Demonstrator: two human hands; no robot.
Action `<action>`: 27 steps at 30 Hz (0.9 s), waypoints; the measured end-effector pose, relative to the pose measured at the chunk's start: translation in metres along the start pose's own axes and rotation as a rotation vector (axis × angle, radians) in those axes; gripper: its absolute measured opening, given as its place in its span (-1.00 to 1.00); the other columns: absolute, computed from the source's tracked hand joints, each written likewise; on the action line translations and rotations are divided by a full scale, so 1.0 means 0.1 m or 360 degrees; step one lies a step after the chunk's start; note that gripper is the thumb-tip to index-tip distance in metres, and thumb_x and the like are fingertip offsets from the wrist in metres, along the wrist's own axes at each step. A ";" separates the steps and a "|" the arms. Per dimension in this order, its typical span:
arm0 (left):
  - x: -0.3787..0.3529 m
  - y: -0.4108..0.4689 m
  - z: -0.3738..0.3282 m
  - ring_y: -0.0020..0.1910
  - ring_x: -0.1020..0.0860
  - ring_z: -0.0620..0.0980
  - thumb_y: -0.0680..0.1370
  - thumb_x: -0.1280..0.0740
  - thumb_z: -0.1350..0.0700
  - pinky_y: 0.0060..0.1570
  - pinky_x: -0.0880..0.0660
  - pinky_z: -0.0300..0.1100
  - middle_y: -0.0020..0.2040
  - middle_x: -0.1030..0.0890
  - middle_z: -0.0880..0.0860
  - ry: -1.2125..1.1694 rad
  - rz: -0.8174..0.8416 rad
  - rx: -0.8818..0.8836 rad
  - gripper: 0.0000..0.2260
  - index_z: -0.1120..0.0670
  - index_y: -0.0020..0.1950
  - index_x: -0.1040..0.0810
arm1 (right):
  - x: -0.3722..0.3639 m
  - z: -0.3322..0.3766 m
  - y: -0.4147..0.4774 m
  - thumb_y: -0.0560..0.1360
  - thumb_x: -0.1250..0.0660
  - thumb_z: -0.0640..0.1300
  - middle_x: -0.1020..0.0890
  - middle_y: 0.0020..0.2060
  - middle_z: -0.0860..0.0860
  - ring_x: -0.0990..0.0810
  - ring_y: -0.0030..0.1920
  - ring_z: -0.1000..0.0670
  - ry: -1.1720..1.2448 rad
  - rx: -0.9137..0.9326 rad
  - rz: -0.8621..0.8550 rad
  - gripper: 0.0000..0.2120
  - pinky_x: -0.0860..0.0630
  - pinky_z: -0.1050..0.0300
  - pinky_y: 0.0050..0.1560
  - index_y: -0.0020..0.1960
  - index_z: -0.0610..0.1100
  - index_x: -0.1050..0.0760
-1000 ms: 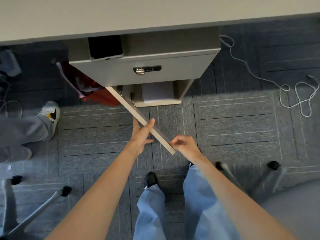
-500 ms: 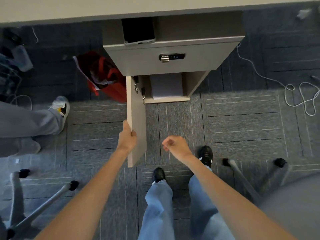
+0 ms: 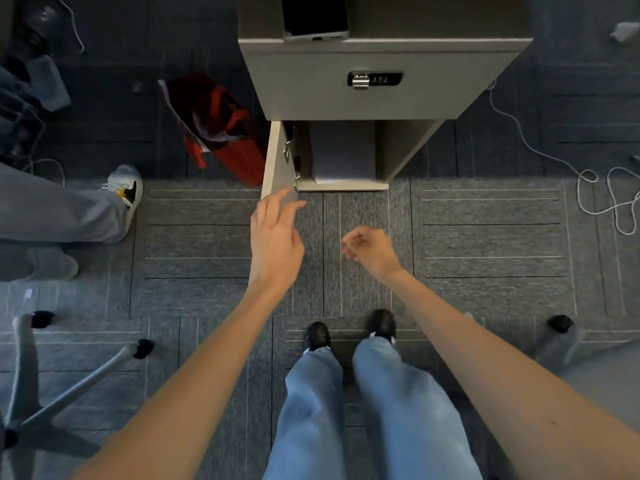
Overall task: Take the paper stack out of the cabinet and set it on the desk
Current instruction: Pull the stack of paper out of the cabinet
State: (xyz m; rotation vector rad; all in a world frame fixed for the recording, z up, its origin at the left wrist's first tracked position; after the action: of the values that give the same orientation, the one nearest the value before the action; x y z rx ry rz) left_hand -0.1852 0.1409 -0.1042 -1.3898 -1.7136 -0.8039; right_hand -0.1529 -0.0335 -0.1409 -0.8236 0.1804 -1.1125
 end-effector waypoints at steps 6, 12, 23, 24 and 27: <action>-0.78 0.44 0.01 0.20 -0.46 0.02 0.46 -0.18 0.39 0.21 -0.37 -0.09 0.19 -0.56 0.02 -0.0128 0.0124 -0.0006 -0.66 0.08 0.06 -0.62 | 0.15 -0.27 0.74 0.52 -0.13 -0.42 -0.57 -0.24 -0.02 -0.57 -0.17 -0.06 -0.0087 0.0095 -0.0142 -0.67 -0.59 -0.07 -0.02 -0.24 -0.05 -0.46; -1.95 1.12 0.45 0.17 -0.49 0.03 0.53 -0.19 0.32 0.21 -0.42 -0.05 0.17 -0.58 0.05 -0.0072 0.0126 -0.0118 -0.73 0.10 0.07 -0.63 | 0.33 -0.68 1.96 0.50 -0.10 -0.38 -0.57 -0.27 -0.08 -0.56 -0.26 -0.05 -0.0113 0.0290 -0.0359 -0.66 -0.58 -0.04 -0.15 -0.29 -0.03 -0.45; -3.57 2.20 1.23 0.15 -0.58 0.20 0.51 -0.17 0.18 0.16 -0.51 -0.01 0.17 -0.63 0.14 0.0025 0.0160 0.0101 -0.69 -0.01 0.14 -0.60 | 0.53 -1.24 3.93 0.47 -0.18 -0.29 -0.61 0.05 -0.23 -0.58 0.06 -0.23 -0.0664 0.0428 -0.0525 -0.77 -0.51 0.02 0.01 0.08 -0.26 -0.52; -3.68 2.27 1.28 0.14 -0.58 0.20 0.50 -0.17 0.18 0.14 -0.51 -0.02 0.18 -0.63 0.13 0.0035 0.0192 0.0131 -0.69 -0.03 0.16 -0.58 | 0.53 -1.27 4.06 0.47 -0.18 -0.30 -0.60 0.09 -0.24 -0.58 0.10 -0.24 -0.0720 0.0449 -0.0539 -0.75 -0.51 0.01 0.05 0.12 -0.25 -0.50; -3.96 2.45 1.46 0.15 -0.55 0.18 0.51 -0.17 0.19 0.08 -0.48 -0.06 0.22 -0.56 0.13 0.0121 0.0211 0.0178 -0.68 0.01 0.25 -0.48 | 0.55 -1.36 4.42 0.48 -0.19 -0.31 -0.55 0.19 -0.26 -0.55 0.17 -0.26 -0.0901 0.0489 -0.0689 -0.69 -0.48 0.01 0.06 0.22 -0.27 -0.43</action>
State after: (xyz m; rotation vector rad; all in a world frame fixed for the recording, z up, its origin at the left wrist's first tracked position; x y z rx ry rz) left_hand 0.0704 0.1204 -0.5187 -1.3638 -1.5669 -0.6689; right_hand 0.1218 -0.0646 -0.5160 -0.8864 -0.6538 -1.2203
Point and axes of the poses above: each hand's wrist, its own y-axis towards the middle knuckle, its own x-axis out of the back of the hand, z = x × y, the point moved 1 cm from there along y, towards the middle knuckle
